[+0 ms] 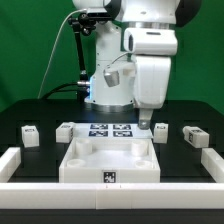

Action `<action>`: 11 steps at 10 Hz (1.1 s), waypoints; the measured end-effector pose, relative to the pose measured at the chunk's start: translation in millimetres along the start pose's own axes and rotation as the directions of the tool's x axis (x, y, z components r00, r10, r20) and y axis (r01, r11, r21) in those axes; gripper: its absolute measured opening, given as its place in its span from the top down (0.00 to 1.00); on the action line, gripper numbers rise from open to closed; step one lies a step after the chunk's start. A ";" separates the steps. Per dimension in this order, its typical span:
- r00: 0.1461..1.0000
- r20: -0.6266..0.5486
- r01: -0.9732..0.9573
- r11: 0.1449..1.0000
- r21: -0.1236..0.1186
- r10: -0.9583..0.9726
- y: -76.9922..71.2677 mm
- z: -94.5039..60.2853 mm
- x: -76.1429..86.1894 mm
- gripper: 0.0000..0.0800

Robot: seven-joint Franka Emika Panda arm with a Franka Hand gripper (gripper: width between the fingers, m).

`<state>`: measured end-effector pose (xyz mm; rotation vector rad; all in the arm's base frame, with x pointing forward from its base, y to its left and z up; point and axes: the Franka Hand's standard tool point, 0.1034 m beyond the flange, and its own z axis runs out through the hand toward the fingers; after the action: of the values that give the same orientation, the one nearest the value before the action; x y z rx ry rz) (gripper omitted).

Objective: Assemble one leg

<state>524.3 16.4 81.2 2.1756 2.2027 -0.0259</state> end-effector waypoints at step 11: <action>0.999 -0.031 -0.034 0.998 0.057 0.035 -50.2 55.9 -28.4 0.19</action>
Offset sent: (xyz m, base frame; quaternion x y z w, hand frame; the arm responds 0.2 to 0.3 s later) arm 0.0000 0.0000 0.0000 0.0000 0.0000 0.0000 1.0000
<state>475.6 -15.0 25.6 2.2582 2.2066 -0.0529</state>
